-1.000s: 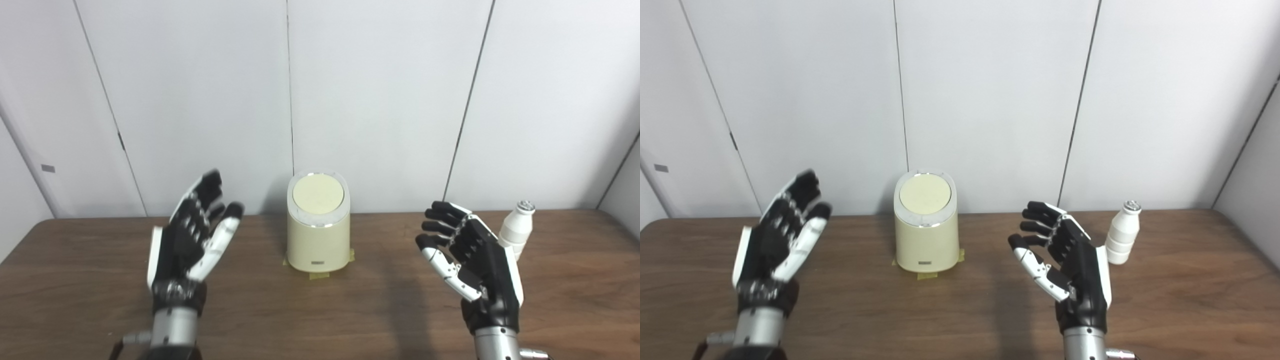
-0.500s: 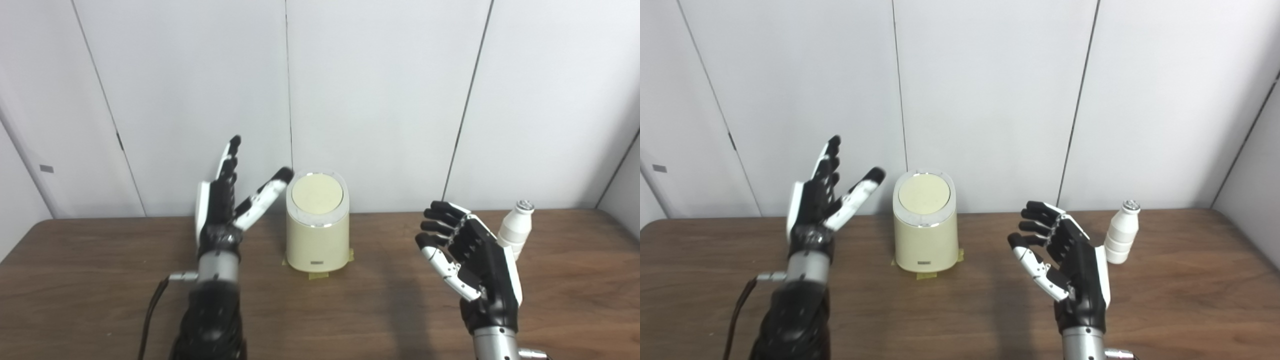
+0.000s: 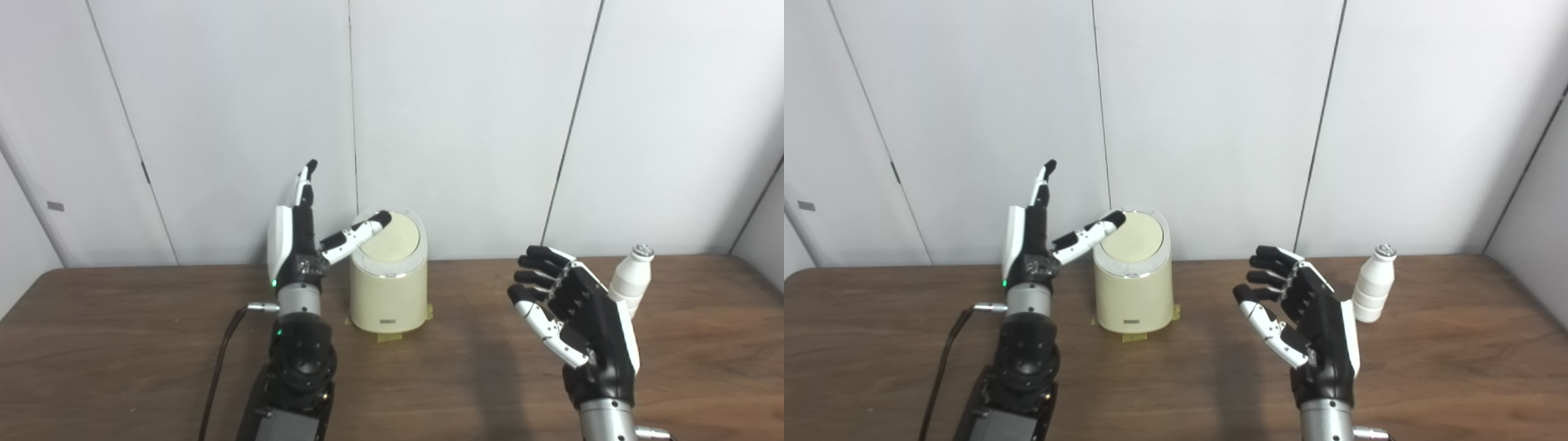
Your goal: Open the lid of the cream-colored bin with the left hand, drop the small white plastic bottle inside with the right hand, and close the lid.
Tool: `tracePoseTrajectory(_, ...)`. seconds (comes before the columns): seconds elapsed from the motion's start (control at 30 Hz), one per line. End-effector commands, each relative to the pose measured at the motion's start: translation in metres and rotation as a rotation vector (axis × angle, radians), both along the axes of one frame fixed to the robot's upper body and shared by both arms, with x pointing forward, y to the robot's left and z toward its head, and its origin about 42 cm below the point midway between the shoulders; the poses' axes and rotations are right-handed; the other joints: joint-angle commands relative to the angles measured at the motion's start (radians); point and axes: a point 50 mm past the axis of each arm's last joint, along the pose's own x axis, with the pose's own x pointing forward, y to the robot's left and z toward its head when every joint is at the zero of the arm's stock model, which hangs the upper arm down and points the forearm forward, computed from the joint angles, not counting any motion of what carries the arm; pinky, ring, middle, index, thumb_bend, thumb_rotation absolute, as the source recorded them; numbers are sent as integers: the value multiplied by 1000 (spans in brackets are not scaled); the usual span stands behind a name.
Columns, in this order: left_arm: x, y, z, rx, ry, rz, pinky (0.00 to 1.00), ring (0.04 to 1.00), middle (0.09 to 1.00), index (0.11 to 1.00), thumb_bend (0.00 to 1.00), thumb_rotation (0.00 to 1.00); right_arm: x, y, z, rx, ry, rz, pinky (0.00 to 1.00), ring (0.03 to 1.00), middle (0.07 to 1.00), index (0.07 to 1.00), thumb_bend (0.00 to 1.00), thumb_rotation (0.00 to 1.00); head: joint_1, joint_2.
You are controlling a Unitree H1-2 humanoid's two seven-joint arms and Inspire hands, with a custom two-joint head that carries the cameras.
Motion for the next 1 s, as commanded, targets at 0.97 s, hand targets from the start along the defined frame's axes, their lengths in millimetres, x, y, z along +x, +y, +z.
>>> tracePoseTrajectory(0.97,39,-18,11,291,-91,122,1000,1000,1000,1000,856,247,-1,5,17,20,-80,6,538,631,661,646,300,157,-7,7)
